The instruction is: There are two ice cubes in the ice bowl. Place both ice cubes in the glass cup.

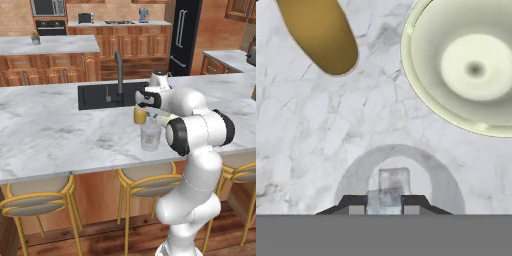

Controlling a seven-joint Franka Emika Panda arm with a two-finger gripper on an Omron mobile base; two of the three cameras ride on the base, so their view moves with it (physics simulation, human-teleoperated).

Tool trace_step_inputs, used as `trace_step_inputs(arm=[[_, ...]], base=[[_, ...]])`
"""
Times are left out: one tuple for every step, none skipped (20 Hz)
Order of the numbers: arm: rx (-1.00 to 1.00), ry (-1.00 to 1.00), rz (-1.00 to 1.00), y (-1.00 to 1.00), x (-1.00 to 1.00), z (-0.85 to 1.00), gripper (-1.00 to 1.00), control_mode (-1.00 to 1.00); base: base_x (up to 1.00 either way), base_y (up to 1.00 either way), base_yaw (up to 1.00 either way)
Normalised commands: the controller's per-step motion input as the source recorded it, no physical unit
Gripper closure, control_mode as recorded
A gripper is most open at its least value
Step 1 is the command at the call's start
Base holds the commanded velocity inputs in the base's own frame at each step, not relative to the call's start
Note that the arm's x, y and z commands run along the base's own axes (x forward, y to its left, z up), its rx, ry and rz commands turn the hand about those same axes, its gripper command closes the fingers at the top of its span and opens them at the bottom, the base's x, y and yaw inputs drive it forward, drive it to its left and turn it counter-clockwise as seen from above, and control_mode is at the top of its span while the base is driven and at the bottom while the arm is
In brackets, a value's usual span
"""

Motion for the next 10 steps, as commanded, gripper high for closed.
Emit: trace_step_inputs(arm=[[0.0, 0.0, 0.0, 0.0, 0.16, -0.29, 1.0, -1.0], [0.0, 0.0, 0.0, 0.0, 0.12, -0.26, 1.0, -1.0], [0.0, 0.0, 0.0, 0.0, 0.11, -0.26, 1.0, -1.0], [0.0, 0.0, 0.0, 0.0, 0.11, -0.31, 1.0, -1.0], [0.0, 0.0, 0.0, 0.0, 0.12, -0.31, 1.0, -1.0], [0.0, 0.01, 0.0, 0.0, 0.13, -0.31, 1.0, -1.0], [0.0, 0.01, 0.0, 0.0, 0.14, -0.32, 1.0, -1.0], [0.0, 0.01, 0.0, 0.0, 0.14, -0.34, 1.0, -1.0], [0.0, 0.01, 0.0, 0.02, 0.14, -0.33, 1.0, -1.0], [0.0, 0.01, 0.0, 0.03, 0.18, -0.31, 1.0, -1.0]], base=[[0.0, 0.0, 0.0], [0.0, 0.0, 0.0], [0.0, 0.0, 0.0], [0.0, 0.0, 0.0], [0.0, 0.0, 0.0], [0.0, 0.0, 0.0], [0.0, 0.0, 0.0], [0.0, 0.0, 0.0], [0.0, 0.0, 0.0], [0.0, 0.0, 0.0]])
